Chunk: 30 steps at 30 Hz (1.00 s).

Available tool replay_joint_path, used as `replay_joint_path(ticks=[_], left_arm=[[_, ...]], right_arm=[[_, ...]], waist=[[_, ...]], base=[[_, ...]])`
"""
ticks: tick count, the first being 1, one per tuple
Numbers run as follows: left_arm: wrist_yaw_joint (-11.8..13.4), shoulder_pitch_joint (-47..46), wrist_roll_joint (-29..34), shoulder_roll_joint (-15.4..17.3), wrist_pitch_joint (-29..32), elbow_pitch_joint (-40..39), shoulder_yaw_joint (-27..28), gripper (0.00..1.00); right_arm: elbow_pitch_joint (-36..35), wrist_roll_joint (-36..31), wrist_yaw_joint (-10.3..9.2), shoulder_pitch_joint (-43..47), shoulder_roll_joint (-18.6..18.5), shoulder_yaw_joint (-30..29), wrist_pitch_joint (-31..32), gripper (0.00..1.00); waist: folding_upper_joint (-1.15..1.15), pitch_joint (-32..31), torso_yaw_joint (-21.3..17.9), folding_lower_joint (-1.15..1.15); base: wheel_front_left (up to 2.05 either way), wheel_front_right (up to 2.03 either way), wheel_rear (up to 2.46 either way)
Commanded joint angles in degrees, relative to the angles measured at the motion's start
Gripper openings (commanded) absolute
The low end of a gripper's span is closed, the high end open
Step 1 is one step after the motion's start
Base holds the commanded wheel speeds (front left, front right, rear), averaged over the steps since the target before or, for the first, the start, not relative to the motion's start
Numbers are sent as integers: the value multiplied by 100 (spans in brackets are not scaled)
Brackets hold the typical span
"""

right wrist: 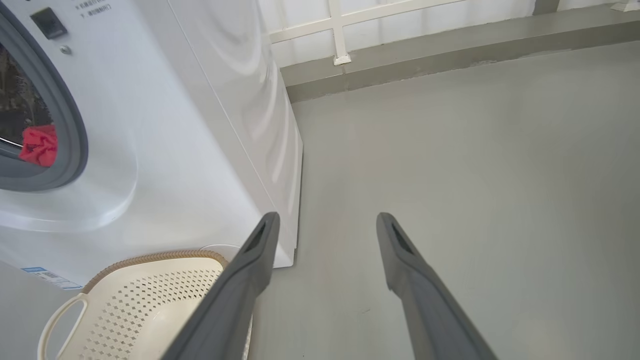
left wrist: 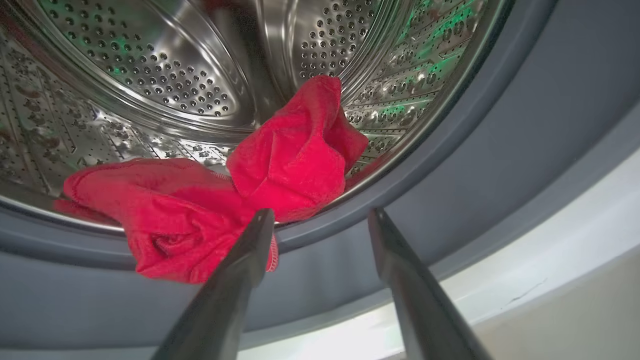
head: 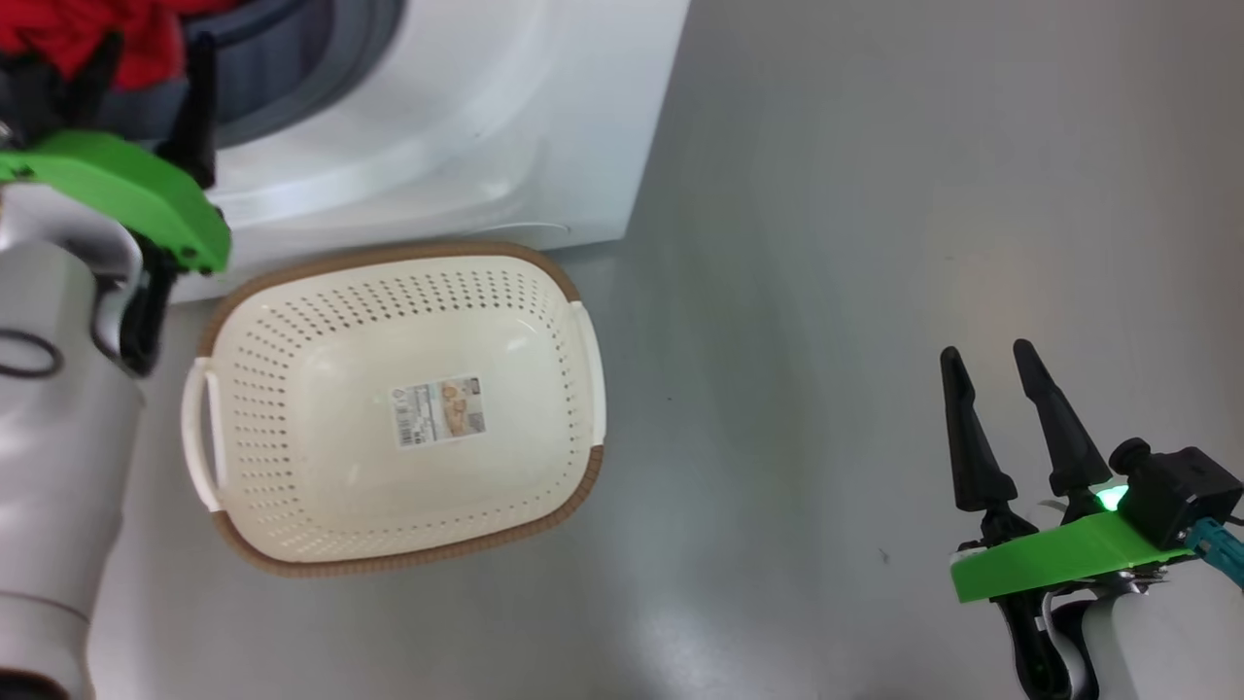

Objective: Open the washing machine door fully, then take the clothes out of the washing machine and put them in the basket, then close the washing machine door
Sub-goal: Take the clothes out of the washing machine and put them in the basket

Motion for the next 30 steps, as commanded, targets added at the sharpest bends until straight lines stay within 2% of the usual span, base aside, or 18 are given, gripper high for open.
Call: replay_joint_path(ticks=[1, 10, 30], left_arm=[[10, -280, -27, 357, -20, 54, 34, 100], [10, -1067, -99, 641, -79, 741, -141, 100], [12, -1726, -172, 1200, 166, 1360, -489, 100]], right_arm=[[-150, 63, 36, -74, -64, 182, -37, 100], [-170, 201, 36, -181, -64, 441, -37, 100], [-327, 336, 36, -99, -64, 640, -37, 100]], waist=[[0, 218, -212, 0], [0, 452, -500, 0], [0, 856, -949, 0]], base=[[0, 0, 0], [0, 0, 0], [0, 0, 0]])
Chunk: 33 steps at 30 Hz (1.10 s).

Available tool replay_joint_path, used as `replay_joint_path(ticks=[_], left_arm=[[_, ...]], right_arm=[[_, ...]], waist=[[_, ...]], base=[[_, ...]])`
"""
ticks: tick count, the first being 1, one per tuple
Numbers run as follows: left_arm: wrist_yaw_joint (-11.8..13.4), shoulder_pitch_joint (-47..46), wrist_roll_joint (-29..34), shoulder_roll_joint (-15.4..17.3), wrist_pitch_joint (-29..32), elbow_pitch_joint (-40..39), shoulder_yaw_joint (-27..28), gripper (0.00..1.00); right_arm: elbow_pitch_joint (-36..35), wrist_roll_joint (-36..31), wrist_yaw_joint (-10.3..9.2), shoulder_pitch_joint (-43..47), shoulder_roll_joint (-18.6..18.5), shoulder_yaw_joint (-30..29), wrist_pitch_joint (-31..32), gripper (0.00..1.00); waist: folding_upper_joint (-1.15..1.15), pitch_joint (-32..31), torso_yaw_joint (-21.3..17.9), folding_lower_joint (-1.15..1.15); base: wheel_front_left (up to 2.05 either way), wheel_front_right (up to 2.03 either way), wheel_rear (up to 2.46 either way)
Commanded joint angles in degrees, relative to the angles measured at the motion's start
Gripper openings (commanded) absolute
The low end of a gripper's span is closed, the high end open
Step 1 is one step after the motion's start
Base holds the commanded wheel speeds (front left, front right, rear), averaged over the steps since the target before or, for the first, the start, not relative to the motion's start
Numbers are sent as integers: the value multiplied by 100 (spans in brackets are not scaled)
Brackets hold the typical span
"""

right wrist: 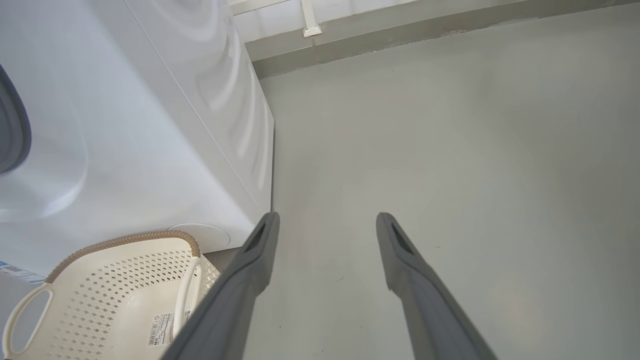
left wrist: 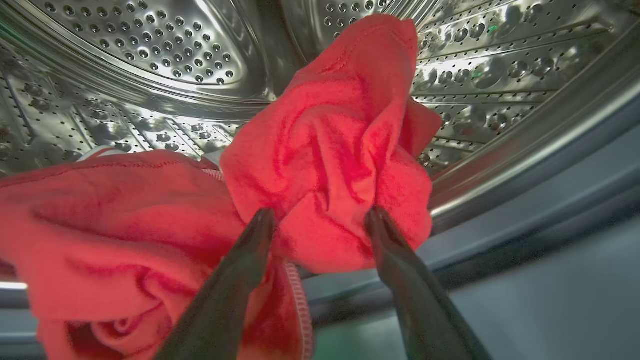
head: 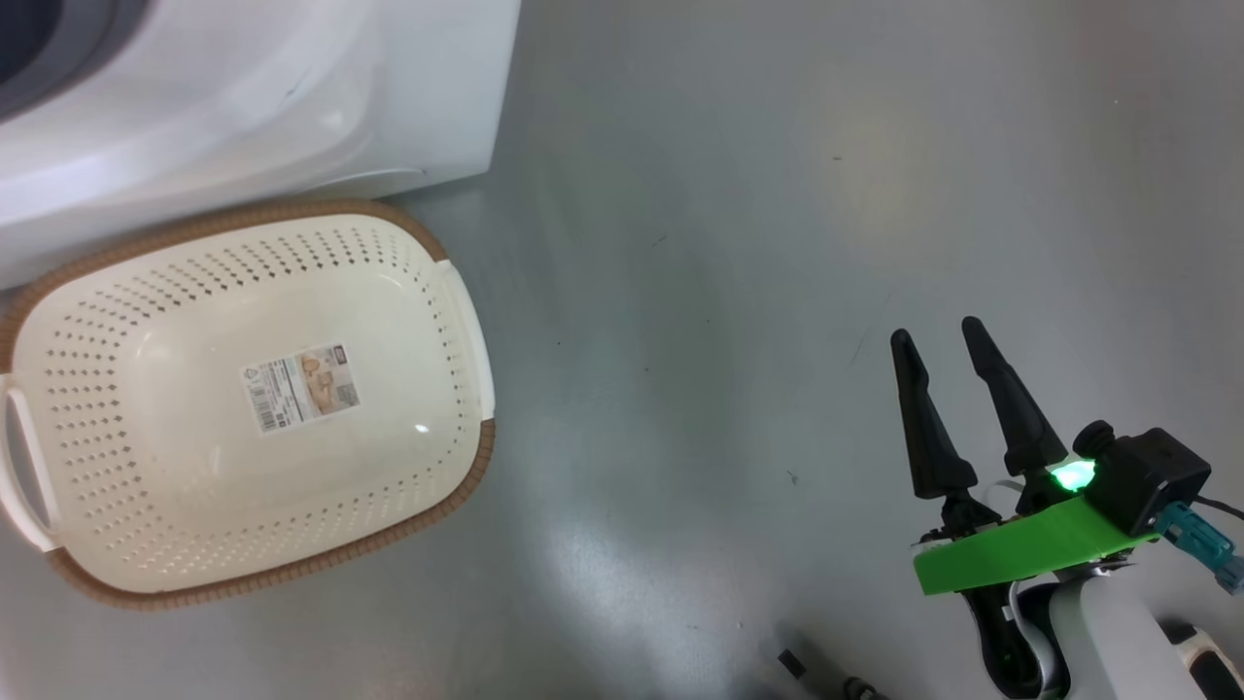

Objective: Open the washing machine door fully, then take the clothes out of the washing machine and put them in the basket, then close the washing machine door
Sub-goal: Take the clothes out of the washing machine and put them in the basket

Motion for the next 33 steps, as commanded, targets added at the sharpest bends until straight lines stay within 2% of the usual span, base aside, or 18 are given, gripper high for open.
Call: replay_joint_path(ticks=[1, 3, 4, 5, 7, 8, 9, 25, 33], left_arm=[[17, -144, -23, 327, 21, -48, 20, 100], [18, -159, -22, 331, 36, -27, 0, 100], [18, -161, -32, 330, 49, -17, -1, 86], [19, -160, -41, 326, 69, -8, -3, 50], [20, -155, -48, 321, 84, 5, -18, 35], [20, -152, -47, 322, 90, 11, -29, 15], [20, -152, -46, 321, 87, 15, -41, 0], [12, 209, -449, 49, -376, -87, 146, 0], [11, 769, -531, 4, -413, -962, 455, 0]], right_arm=[[-145, 31, 36, 91, -64, 127, -37, 100], [-163, 24, 36, 93, -64, 118, -37, 100], [-169, 21, 36, 93, -64, 116, -37, 100], [-175, 16, 36, 92, -64, 111, -37, 100], [-189, 5, 36, 83, -64, 104, -37, 100], [-198, 0, 36, 78, -64, 105, -37, 100], [-206, -4, 36, 72, -64, 105, -37, 100], [-179, -138, 36, 37, -64, 1, -37, 100], [-150, -284, 36, 13, -64, -131, -37, 100]], waist=[[0, 22, -20, 0], [0, 31, -26, 0], [0, 30, -27, 0], [0, 28, -24, 0], [0, 27, -18, 0], [0, 27, -15, 0], [0, 26, -12, 0], [0, -228, 239, 0], [0, -402, 482, 0]], base=[[0, 0, 0], [0, 0, 0], [0, 0, 0], [0, 0, 0], [0, 0, 0], [0, 0, 0], [0, 0, 0], [0, 0, 0], [0, 0, 0]])
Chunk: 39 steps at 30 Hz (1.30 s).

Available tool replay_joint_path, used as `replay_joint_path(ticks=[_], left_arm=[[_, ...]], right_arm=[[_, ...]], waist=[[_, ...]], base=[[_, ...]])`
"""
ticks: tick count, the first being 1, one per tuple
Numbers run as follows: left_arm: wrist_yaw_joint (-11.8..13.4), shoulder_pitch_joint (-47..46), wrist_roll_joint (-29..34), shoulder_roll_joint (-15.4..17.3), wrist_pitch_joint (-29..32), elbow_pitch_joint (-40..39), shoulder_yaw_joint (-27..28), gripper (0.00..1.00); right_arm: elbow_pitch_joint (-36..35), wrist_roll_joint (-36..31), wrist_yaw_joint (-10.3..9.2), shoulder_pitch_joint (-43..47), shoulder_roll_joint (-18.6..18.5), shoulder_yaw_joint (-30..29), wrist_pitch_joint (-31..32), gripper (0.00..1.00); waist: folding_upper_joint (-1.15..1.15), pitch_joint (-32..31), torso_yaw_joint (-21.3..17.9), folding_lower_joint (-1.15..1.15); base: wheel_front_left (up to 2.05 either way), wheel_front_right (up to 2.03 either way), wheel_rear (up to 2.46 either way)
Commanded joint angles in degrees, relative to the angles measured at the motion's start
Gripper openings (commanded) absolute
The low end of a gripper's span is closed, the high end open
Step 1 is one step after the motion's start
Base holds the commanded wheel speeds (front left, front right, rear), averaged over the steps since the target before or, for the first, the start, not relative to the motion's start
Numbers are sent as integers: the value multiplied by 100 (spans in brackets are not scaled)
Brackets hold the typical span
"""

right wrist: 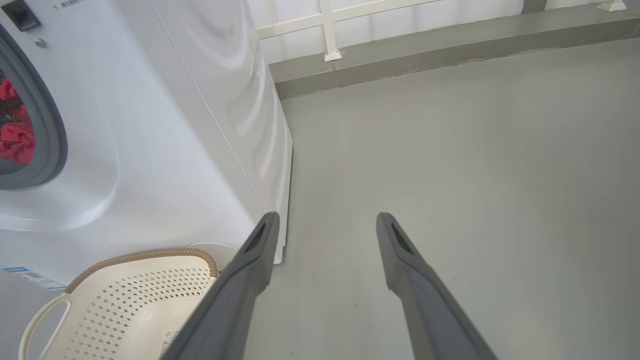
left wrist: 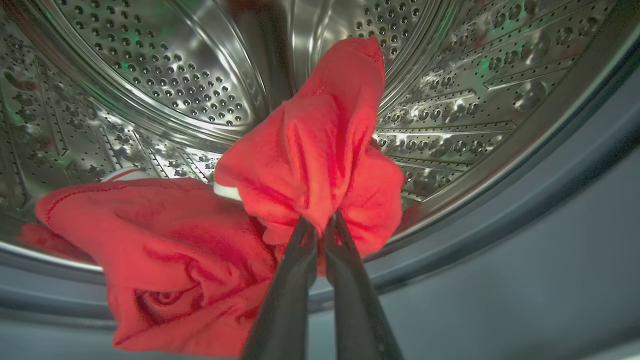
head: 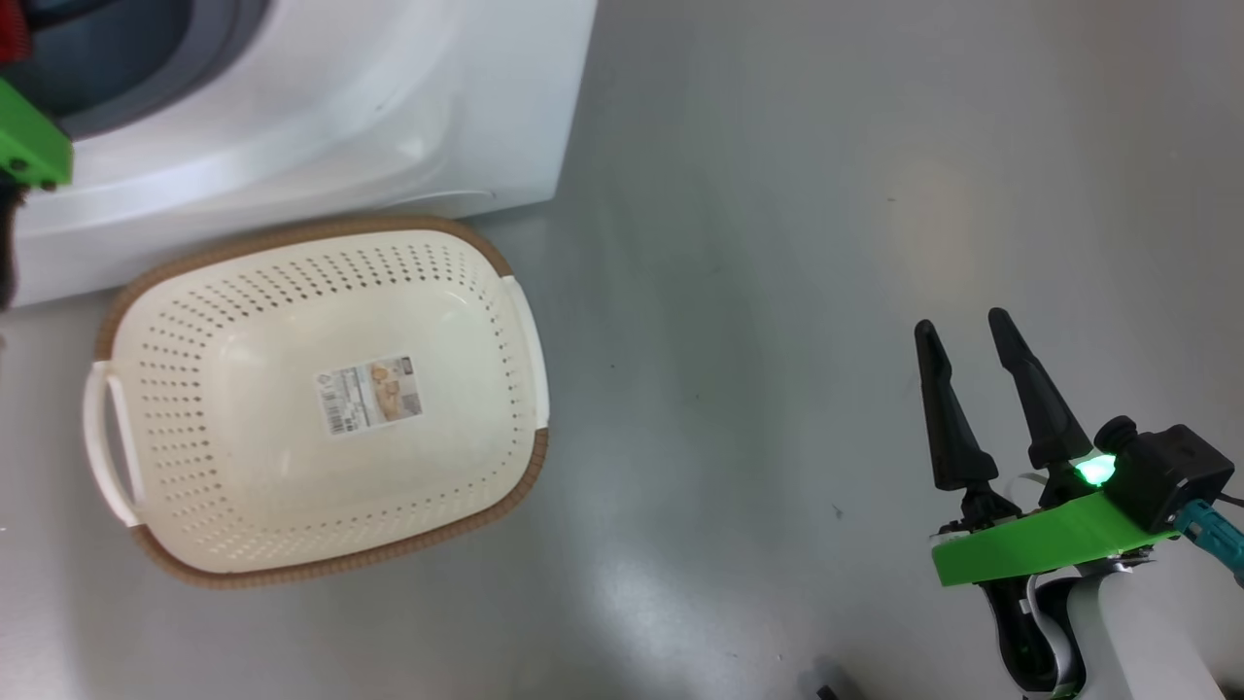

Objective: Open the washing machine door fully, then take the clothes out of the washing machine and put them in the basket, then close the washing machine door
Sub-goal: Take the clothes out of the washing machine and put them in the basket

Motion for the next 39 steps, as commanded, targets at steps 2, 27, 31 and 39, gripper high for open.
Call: replay_joint_path(ticks=[2, 27, 31, 39], left_arm=[[11, 303, 10, 240, -67, -383, 331, 0], [10, 3413, 1481, -746, -69, -3853, 2564, 0], [10, 3819, 1537, -803, -69, -4391, 2700, 0], [10, 4468, 1537, -864, -69, -5277, 2916, 0]], right_arm=[[-89, -114, 36, 18, -63, 58, -37, 100], [66, -502, 36, 250, -63, -303, -37, 100], [90, -515, 36, 339, -63, -357, -37, 100], [114, -514, 36, 471, -63, -412, -37, 100]], waist=[[0, -134, 134, 0], [0, -1067, 659, 0], [0, -1219, 719, 0], [0, -1419, 788, 0]], base=[[0, 0, 0], [0, 0, 0], [0, 0, 0], [0, 0, 0]])
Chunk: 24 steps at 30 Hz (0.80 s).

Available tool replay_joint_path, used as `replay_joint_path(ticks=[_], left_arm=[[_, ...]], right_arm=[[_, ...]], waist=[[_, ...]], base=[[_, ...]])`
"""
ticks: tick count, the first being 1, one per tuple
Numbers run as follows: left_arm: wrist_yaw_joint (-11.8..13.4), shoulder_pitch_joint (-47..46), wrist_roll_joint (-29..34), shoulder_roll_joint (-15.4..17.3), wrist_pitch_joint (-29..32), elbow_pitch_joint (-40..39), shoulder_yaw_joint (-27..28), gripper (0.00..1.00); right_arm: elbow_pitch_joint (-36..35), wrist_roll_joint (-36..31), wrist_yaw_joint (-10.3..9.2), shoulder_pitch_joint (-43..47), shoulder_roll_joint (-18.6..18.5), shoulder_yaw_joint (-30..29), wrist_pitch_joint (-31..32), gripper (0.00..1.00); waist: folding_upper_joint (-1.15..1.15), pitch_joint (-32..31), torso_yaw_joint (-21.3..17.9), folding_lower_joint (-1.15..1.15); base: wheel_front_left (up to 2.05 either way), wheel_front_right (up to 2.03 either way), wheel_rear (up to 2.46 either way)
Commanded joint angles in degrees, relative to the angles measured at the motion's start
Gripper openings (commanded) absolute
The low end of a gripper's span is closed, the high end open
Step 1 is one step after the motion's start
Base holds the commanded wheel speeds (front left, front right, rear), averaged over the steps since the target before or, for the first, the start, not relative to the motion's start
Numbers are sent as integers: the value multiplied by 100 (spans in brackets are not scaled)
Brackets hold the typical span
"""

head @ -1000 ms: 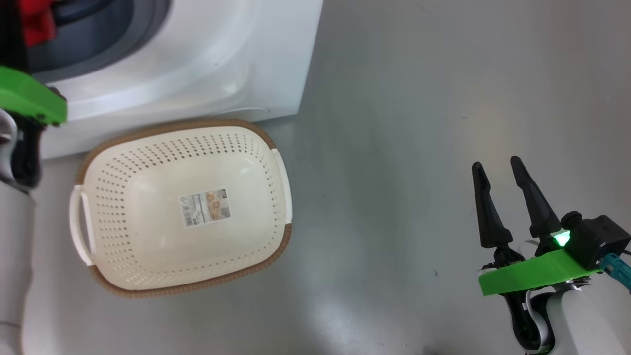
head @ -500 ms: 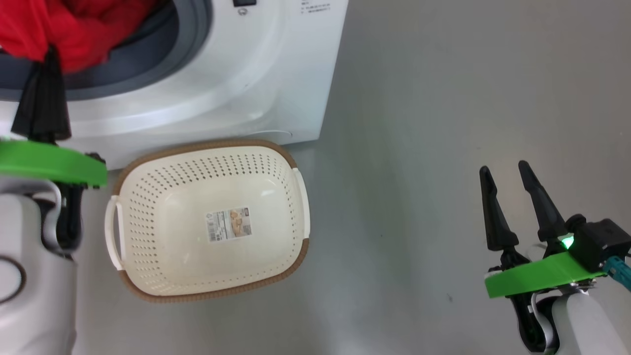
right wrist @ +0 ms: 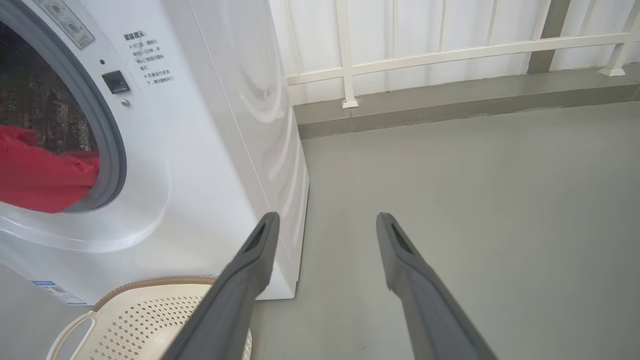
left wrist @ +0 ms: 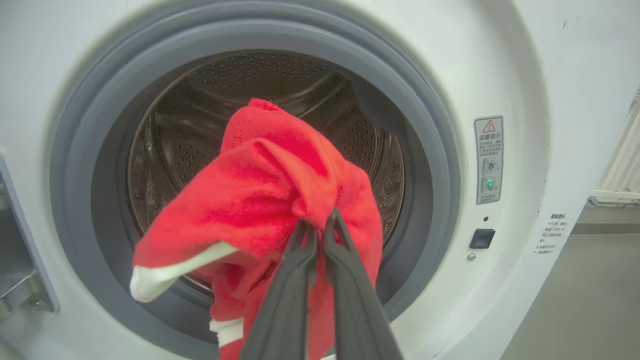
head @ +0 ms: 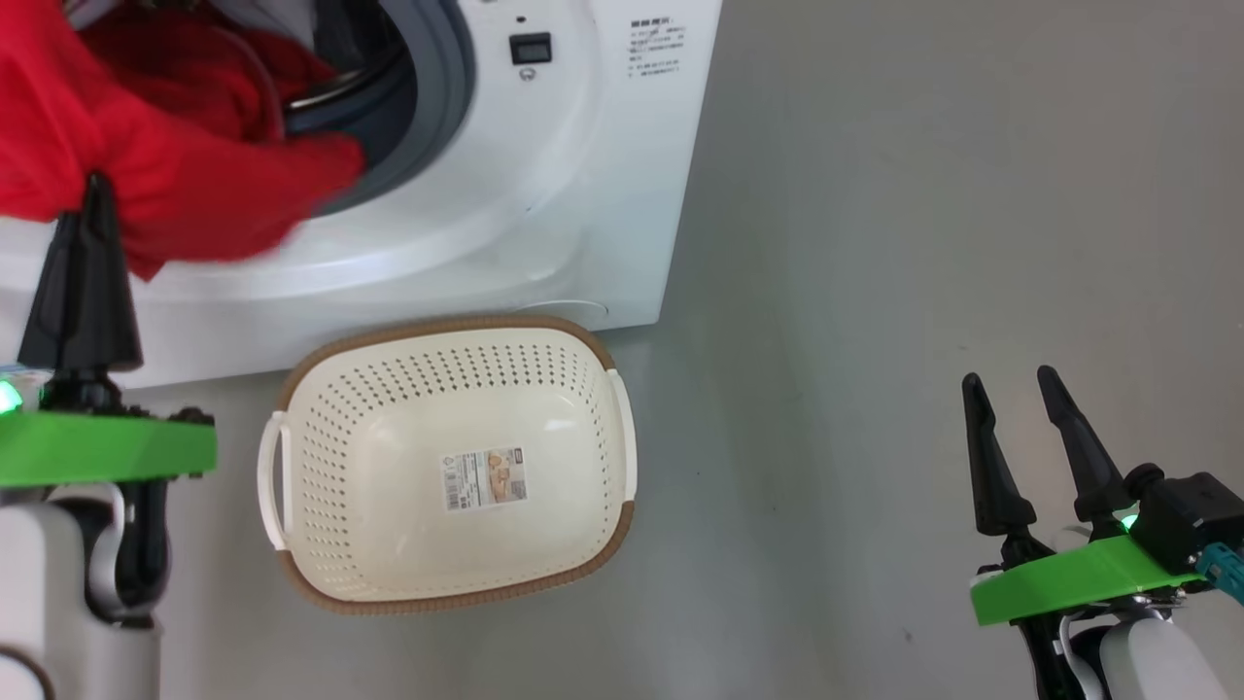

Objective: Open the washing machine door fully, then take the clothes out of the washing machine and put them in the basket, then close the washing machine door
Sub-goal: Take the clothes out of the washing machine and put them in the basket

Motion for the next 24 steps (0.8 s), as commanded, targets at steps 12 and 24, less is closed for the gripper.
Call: replay_joint_path(ticks=[12, 24], left_arm=[[10, 688, 49, 22, -51, -997, 337, 0], [10, 1058, -105, -171, -51, -77, 21, 0]], right_arm=[[-149, -24, 36, 104, -62, 85, -37, 100], [-225, 60, 36, -64, -62, 138, -37, 100]], waist=[[0, -92, 67, 0], [0, 391, -27, 0]], base=[[0, 0, 0], [0, 0, 0]])
